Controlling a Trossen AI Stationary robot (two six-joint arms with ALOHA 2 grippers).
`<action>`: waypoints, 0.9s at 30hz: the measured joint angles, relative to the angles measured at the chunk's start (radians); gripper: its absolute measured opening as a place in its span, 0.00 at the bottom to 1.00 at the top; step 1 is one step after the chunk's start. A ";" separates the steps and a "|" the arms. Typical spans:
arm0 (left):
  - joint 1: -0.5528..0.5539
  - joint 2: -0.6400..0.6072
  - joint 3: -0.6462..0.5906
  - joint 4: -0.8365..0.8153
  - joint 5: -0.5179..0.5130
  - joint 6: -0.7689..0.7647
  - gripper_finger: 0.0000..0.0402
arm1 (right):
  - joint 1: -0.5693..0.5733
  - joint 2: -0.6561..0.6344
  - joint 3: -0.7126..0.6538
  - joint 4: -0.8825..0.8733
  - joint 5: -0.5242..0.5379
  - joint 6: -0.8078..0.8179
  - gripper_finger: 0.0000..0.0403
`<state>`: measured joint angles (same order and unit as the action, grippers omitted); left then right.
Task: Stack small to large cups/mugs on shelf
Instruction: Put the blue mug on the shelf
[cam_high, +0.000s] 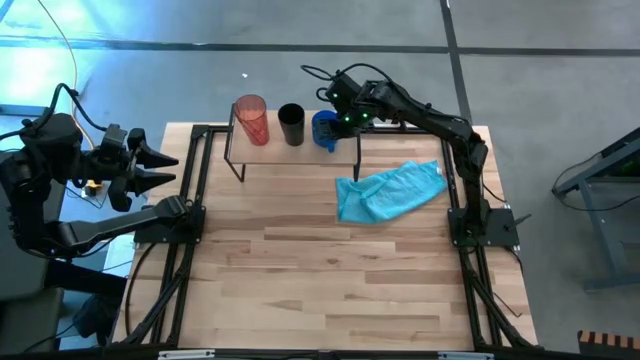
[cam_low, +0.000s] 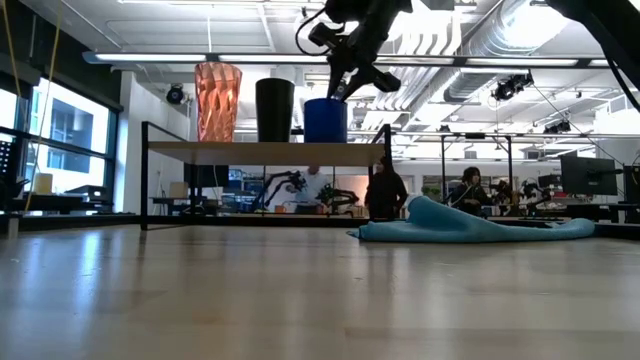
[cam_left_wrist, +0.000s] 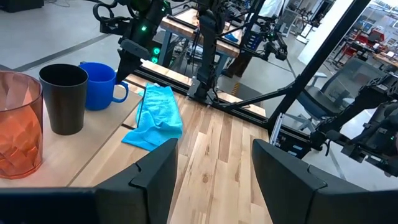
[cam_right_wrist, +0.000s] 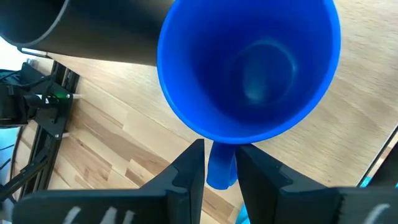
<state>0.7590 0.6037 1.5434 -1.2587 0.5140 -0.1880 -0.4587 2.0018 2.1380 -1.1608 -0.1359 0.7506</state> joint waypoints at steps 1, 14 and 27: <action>0.000 0.000 0.000 0.000 0.000 0.000 0.48 | 0.000 0.000 0.000 0.000 0.000 0.000 0.20; 0.000 0.000 0.000 -0.001 0.000 0.000 0.48 | 0.001 0.000 0.000 -0.026 -0.019 -0.017 0.21; 0.000 0.000 0.000 -0.001 0.001 -0.026 0.48 | 0.000 0.000 0.000 -0.034 0.008 -0.027 0.44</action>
<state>0.7591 0.6037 1.5435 -1.2599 0.5147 -0.2138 -0.4591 2.0018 2.1380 -1.1946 -0.1277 0.7238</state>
